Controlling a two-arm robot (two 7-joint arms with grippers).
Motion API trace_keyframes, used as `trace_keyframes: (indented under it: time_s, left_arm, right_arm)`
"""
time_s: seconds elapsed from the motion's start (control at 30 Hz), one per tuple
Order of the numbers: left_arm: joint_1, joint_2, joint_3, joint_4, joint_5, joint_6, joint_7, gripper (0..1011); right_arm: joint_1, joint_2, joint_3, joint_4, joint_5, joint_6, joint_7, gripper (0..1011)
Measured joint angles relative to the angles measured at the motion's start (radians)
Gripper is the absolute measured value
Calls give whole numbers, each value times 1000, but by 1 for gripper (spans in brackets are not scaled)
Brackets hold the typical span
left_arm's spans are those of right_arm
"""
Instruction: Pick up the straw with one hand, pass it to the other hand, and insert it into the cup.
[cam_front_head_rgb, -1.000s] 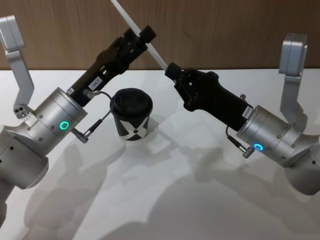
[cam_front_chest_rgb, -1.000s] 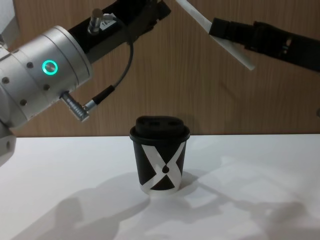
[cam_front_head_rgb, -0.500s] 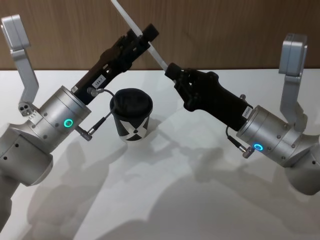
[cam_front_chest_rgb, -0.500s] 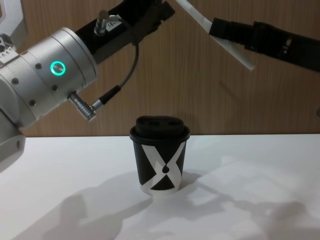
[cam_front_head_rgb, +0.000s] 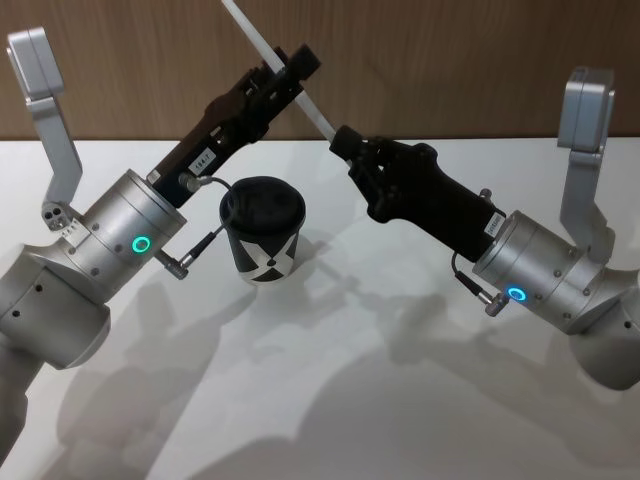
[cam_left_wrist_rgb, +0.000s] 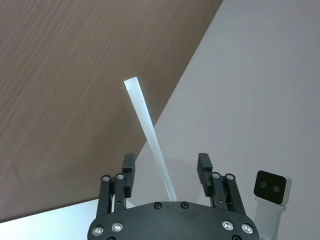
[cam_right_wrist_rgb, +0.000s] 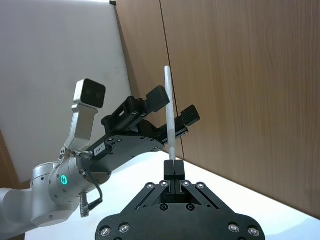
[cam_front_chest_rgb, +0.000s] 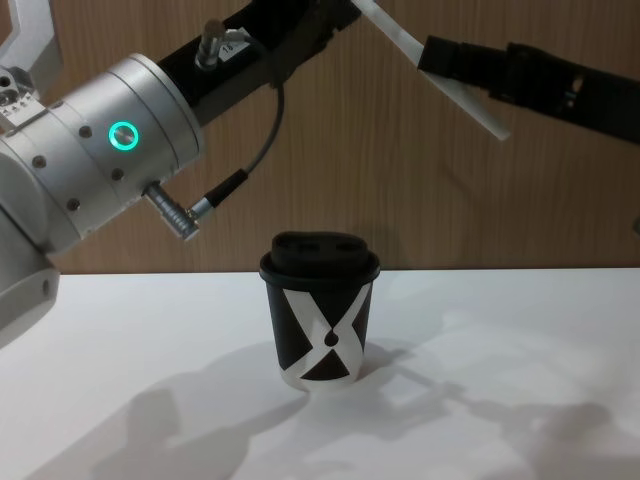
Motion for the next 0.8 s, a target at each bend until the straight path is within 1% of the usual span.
trace_keyframes:
  time_s: [0.03, 0.07, 0.17, 0.2, 0.27, 0.3, 0.33, 0.37, 0.47, 0.5, 0.53, 0.57, 0.6, 0.7, 0.73, 0.8]
  left_arm:
    - [0, 0, 1, 0, 0, -1, 0, 799]
    - [-1, 2, 2, 0, 0, -3, -1, 745]
    - [-1, 3, 4, 0, 0, -7, -1, 682]
    - [-1, 4, 5, 0, 0, -9, -2, 627]
    - [-1, 6, 7, 0, 1, -13, -2, 566]
    - [-1, 6, 7, 0, 1, -13, -2, 566]
    - [-1, 7, 8, -1, 1, -15, -2, 502]
    - [-1, 8, 9, -1, 1, -17, -2, 461]
    - [-1, 9, 10, -3, 1, -20, -2, 383]
    - [-1, 10, 11, -4, 1, -22, -1, 336]
    - [-1, 11, 12, -5, 0, -24, -1, 323]
    - [-1, 11, 12, -5, 0, -24, -1, 255]
    - [-1, 11, 13, -5, 0, -25, -1, 255]
    - [0, 14, 14, -8, -1, -30, 0, 138]
    - [0, 14, 15, -8, -2, -31, 0, 125]
    - [0, 15, 17, -9, -4, -33, 0, 64]
  right_arm:
    - [0, 0, 0, 0, 0, 0, 0, 1]
    - [0, 0, 0, 0, 0, 0, 0, 1]
    - [0, 0, 0, 0, 0, 0, 0, 1]
    - [0, 0, 0, 0, 0, 0, 0, 1]
    - [0, 0, 0, 0, 0, 0, 0, 1]
    - [0, 0, 0, 0, 0, 0, 0, 1]
    - [0, 0, 0, 0, 0, 0, 0, 1]
    - [0, 0, 0, 0, 0, 0, 0, 0]
    - [0, 0, 0, 0, 0, 0, 0, 1]
    - [0, 0, 0, 0, 0, 0, 0, 1]
    - [0, 0, 0, 0, 0, 0, 0, 1]
    - [0, 0, 0, 0, 0, 0, 0, 1]
    - [0, 0, 0, 0, 0, 0, 0, 1]
    - [0, 0, 0, 0, 0, 0, 0, 0]
    - [0, 0, 0, 0, 0, 0, 0, 1]
    - [0, 0, 0, 0, 0, 0, 0, 1]
